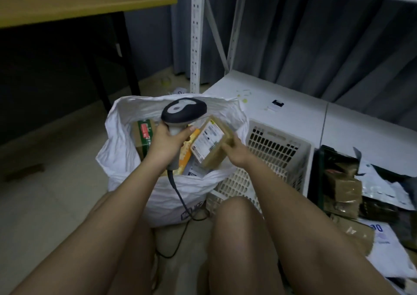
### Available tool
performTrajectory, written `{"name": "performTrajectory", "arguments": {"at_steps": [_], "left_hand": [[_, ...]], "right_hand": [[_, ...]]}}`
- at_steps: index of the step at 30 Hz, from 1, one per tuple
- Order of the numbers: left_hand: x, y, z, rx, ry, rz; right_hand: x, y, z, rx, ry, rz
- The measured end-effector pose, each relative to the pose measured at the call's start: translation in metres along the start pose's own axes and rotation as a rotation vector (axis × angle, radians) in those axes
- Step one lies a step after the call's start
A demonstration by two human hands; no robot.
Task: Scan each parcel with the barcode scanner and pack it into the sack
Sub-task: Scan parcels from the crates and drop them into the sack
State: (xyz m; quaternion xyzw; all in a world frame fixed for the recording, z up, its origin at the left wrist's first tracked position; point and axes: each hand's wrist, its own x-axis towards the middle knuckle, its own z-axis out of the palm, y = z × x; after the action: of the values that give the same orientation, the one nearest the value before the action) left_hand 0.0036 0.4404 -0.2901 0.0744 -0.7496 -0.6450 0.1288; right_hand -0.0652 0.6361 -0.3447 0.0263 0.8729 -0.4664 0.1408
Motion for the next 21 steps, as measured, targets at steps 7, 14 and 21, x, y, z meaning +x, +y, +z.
{"name": "performTrajectory", "arguments": {"at_steps": [7, 14, 21], "left_hand": [[-0.005, -0.011, 0.034, 0.008, -0.119, -0.038], [-0.004, -0.022, 0.073, 0.000, -0.202, -0.070], [0.005, -0.011, 0.140, -0.005, -0.342, -0.027]], "right_hand": [[-0.012, 0.030, -0.013, -0.125, -0.152, 0.006], [-0.015, 0.051, -0.024, -0.018, -0.038, -0.037], [-0.055, 0.100, -0.085, 0.168, 0.296, -0.027]]}}
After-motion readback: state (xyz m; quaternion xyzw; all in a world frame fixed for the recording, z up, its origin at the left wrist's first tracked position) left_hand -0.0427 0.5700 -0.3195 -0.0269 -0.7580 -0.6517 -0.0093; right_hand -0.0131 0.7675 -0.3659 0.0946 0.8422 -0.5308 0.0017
